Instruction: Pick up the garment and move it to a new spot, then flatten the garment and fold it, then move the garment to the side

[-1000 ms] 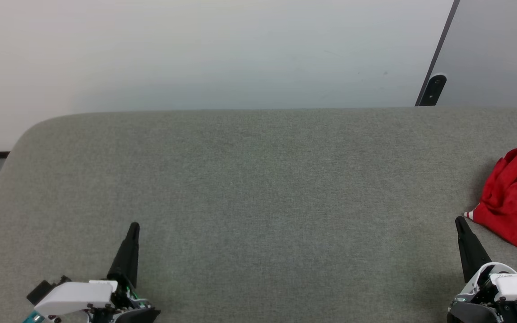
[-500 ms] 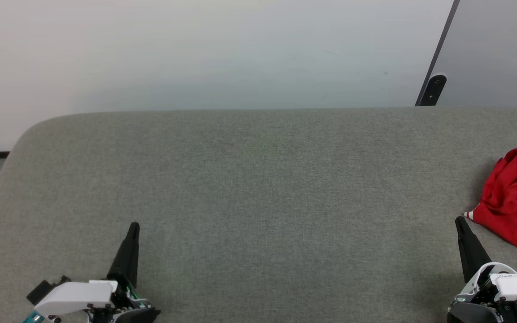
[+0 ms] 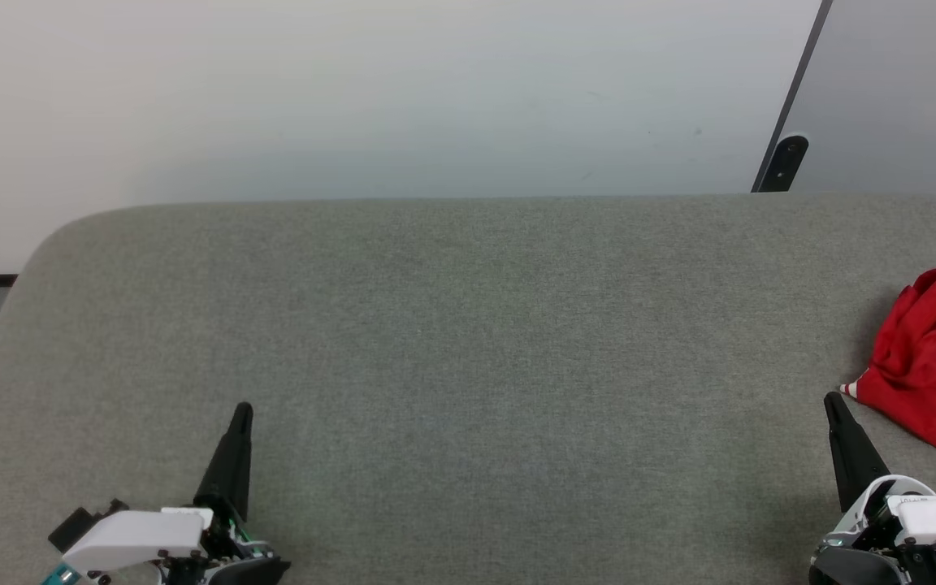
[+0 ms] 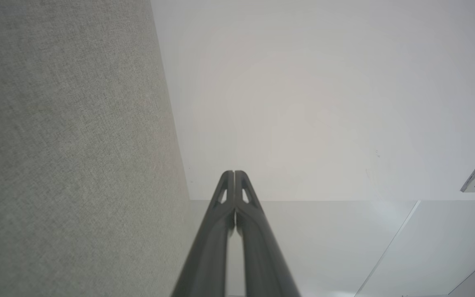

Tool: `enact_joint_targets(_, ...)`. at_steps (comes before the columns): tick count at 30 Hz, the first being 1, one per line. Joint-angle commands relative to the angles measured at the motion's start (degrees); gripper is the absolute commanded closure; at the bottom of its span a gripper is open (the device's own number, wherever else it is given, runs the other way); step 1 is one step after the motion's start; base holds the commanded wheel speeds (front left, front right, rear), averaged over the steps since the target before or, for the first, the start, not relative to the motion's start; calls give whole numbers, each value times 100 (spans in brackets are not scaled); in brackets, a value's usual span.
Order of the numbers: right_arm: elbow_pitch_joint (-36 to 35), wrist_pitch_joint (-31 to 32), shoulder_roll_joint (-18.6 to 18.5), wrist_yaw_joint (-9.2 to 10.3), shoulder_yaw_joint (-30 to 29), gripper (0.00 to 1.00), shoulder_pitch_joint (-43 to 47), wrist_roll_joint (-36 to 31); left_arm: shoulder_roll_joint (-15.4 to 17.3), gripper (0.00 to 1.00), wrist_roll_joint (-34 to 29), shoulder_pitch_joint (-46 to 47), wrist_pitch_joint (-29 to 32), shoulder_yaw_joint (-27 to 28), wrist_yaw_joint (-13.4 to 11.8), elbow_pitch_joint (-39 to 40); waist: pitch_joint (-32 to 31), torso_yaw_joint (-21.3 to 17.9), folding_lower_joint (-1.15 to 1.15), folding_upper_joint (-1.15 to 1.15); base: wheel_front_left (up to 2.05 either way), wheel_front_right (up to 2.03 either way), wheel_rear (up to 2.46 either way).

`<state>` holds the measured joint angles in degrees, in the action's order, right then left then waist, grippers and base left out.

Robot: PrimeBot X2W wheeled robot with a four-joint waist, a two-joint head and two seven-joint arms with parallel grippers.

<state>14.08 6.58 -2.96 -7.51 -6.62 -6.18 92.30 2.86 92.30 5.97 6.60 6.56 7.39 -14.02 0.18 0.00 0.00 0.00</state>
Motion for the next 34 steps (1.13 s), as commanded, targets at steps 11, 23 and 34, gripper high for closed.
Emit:
enact_joint_targets(11, 1, 14, 22, 4, 19, 100, -22, 21, -4, 100, 16, 60, 13, 14, 18, -6, 0, 0, 0, 0, 0, 0, 0)
enact_joint_targets(23, 1, 13, 21, 4, 20, 100, -22, 21, -4, 100, 17, 60, 13, 13, 18, -6, 0, 0, 0, 0, 0, 0, 0)
enact_joint_targets(34, 1, 13, 21, 4, 20, 100, -22, 22, -4, 100, 18, 60, 12, 11, 18, -6, 0, 0, 0, 0, 0, 0, 0)
